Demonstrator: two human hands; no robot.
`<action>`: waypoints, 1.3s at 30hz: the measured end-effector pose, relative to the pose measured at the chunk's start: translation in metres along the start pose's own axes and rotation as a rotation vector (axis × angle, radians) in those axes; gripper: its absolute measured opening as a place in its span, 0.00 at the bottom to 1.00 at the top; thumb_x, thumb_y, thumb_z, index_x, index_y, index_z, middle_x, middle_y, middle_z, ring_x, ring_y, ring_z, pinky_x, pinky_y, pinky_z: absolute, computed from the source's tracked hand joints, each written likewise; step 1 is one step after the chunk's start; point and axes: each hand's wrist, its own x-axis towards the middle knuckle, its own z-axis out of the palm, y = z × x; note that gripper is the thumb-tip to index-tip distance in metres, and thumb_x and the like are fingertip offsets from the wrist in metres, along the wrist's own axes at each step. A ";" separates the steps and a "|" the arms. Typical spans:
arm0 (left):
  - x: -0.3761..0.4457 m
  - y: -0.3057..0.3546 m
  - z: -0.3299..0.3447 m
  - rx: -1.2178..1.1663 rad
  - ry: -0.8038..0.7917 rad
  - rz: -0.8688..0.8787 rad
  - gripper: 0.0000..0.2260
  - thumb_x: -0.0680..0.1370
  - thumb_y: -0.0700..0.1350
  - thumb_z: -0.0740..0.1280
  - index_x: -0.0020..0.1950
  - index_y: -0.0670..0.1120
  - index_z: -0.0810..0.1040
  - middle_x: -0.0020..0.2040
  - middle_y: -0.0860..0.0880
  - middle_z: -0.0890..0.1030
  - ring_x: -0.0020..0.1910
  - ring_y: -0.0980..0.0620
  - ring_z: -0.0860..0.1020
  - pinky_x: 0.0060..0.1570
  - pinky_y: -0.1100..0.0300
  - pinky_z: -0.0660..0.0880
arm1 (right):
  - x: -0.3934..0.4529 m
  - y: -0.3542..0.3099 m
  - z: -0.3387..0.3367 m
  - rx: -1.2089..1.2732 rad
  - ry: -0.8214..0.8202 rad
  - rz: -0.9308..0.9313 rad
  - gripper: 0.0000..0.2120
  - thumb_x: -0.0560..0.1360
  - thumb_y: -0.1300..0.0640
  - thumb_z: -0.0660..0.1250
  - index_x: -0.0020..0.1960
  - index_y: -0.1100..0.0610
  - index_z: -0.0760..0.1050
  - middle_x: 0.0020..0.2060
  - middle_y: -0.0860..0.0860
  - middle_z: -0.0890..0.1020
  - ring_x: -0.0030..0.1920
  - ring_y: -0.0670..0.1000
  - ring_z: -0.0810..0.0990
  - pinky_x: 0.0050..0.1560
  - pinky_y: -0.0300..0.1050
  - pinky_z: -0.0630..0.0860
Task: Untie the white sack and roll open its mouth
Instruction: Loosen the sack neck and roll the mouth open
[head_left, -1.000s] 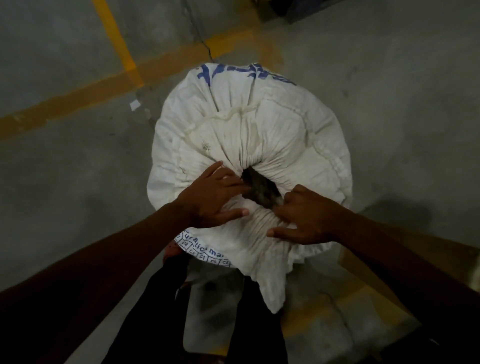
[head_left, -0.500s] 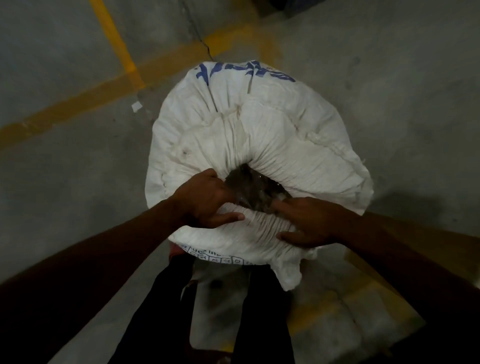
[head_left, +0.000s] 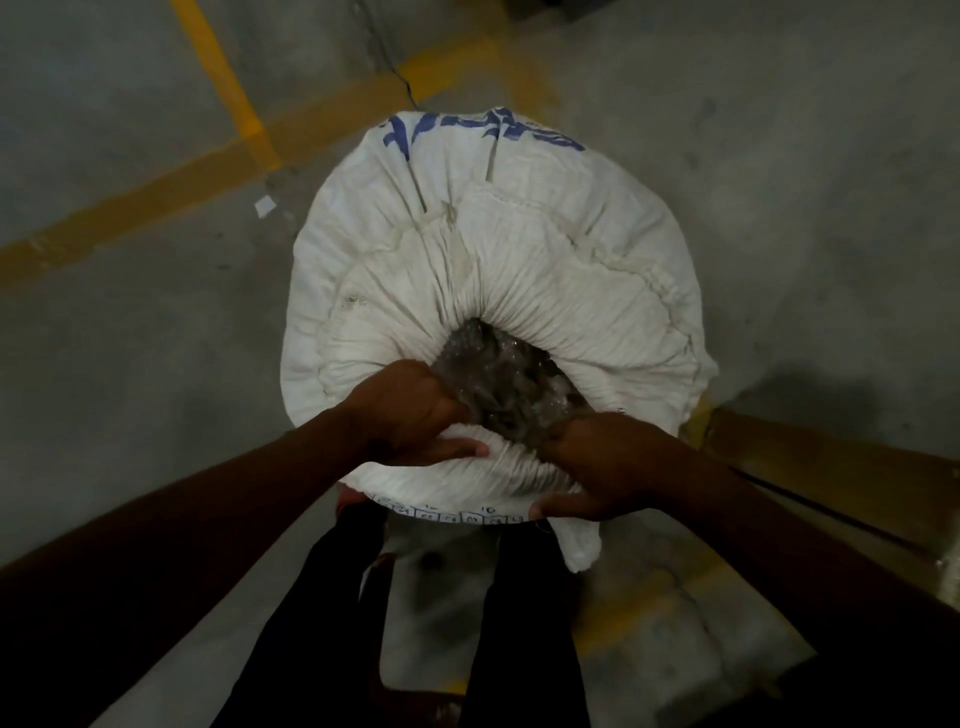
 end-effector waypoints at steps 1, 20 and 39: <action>-0.002 -0.001 0.000 0.022 -0.018 -0.047 0.23 0.79 0.68 0.65 0.38 0.51 0.81 0.31 0.51 0.82 0.27 0.48 0.80 0.32 0.62 0.68 | -0.001 -0.002 -0.003 0.019 0.002 0.045 0.32 0.72 0.25 0.61 0.54 0.52 0.79 0.48 0.50 0.83 0.48 0.52 0.82 0.42 0.42 0.69; -0.005 0.002 0.005 -0.138 -0.050 -0.387 0.27 0.78 0.74 0.51 0.58 0.58 0.79 0.50 0.55 0.86 0.42 0.50 0.86 0.36 0.60 0.71 | -0.012 -0.015 0.025 0.365 0.479 0.592 0.41 0.72 0.21 0.52 0.63 0.52 0.78 0.61 0.53 0.81 0.64 0.52 0.78 0.67 0.51 0.75; 0.064 -0.020 -0.031 -0.407 0.080 -0.621 0.40 0.79 0.75 0.47 0.86 0.55 0.49 0.86 0.48 0.57 0.74 0.42 0.74 0.62 0.46 0.79 | 0.011 0.018 -0.002 0.572 0.909 0.794 0.39 0.80 0.29 0.41 0.80 0.53 0.60 0.78 0.54 0.66 0.79 0.53 0.62 0.77 0.56 0.63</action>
